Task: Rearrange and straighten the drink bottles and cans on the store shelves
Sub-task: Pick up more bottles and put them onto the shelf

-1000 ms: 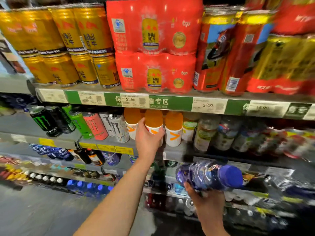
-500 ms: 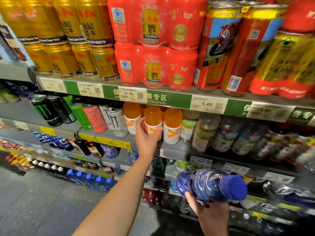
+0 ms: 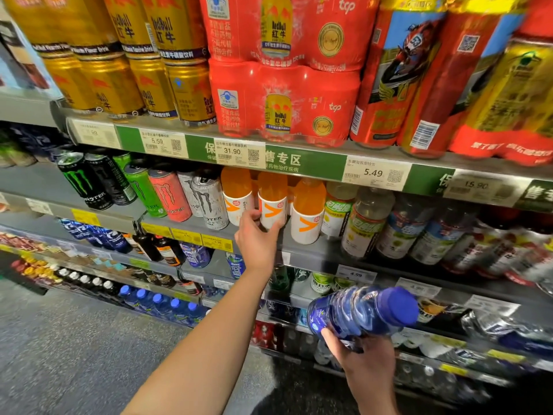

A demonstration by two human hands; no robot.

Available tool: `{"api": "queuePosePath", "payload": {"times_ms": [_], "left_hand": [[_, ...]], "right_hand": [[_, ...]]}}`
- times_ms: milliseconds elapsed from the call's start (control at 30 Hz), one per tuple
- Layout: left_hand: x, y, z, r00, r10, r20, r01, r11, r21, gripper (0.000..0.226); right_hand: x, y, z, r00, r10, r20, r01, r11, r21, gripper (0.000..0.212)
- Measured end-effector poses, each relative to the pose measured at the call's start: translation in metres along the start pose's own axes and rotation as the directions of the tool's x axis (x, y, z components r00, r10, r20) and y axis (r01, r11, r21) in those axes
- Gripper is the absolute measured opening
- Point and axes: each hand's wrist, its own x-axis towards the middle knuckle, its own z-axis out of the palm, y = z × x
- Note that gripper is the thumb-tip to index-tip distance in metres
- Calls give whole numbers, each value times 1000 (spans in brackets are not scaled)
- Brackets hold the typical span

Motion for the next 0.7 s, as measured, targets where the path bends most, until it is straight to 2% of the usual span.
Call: {"api": "queuePosePath", "payload": {"times_ms": [100,167,233,300,400,533,633,700], "left_hand": [[-30,-2,-27,998,24,58,-18,996,-90,26],[-61,2,-55,983,4,183,37,974,-222,15],[-91,4,-85,936,19,353,92,951,-296,6],[-114,-2,-112,883,45,468,95,958,-272,16],[-125,-24,-140,821,-11,570,157,965,-208,55],[-107,-61,-167,788,-201,582,370,910,-187,66],[-82,-97,-186,823,-275,497,389,911,-139,64],[-64,-123,-197,844,-302,444,398,907,-138,65]], "right_hand": [[-4,-4,10,999,34,26,-34,999,-1,63],[-7,-2,19,999,27,25,-26,999,-35,65],[-12,-3,31,999,23,45,-19,996,-89,59],[-17,-5,49,996,26,88,-14,991,-130,52],[-26,-11,86,992,21,123,5,979,-205,43],[-45,-5,152,990,-73,124,108,946,-307,56],[-59,-5,201,985,-109,136,152,919,-365,55],[-61,2,228,969,-100,228,180,914,-363,62]]}}
